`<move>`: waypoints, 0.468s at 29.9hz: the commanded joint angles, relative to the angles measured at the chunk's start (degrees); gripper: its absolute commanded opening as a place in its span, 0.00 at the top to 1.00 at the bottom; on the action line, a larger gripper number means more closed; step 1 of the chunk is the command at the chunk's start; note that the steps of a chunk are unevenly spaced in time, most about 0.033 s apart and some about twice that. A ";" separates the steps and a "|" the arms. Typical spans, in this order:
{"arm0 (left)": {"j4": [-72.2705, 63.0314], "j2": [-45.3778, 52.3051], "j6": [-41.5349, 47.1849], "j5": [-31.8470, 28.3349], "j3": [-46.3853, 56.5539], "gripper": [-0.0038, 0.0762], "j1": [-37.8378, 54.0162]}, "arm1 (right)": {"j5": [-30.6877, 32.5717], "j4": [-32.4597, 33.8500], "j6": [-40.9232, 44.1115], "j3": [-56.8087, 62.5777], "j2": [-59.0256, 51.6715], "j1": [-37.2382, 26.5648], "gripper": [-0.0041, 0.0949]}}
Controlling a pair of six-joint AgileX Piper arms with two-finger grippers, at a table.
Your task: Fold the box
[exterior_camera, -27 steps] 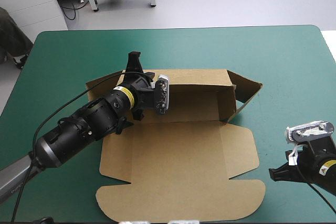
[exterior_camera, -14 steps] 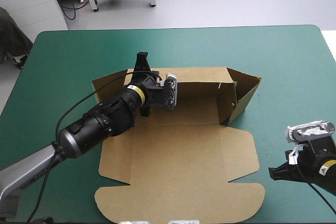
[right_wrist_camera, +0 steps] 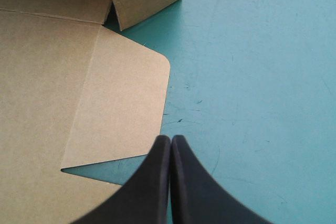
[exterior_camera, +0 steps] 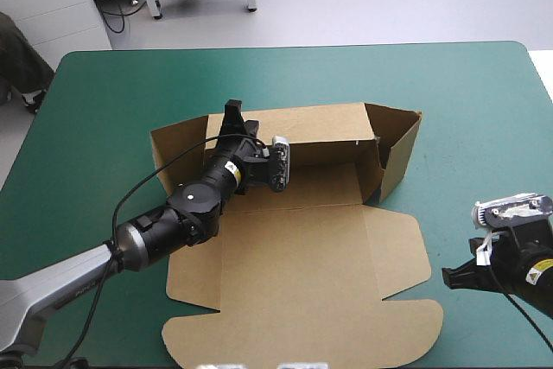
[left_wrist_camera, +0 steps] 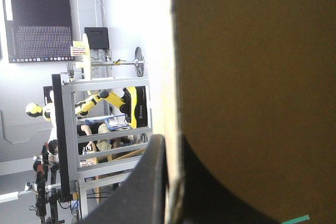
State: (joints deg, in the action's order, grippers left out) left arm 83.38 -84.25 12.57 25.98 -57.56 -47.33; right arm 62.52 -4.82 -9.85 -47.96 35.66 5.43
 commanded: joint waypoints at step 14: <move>9.16 4.00 8.92 -0.65 0.13 0.99 -0.32 | -9.98 -0.01 0.49 -19.65 14.90 -0.62 0.18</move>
State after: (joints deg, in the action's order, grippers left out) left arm 91.16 -83.34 20.67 25.75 -56.20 -47.33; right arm 58.63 -4.62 -9.40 -63.58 47.05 5.43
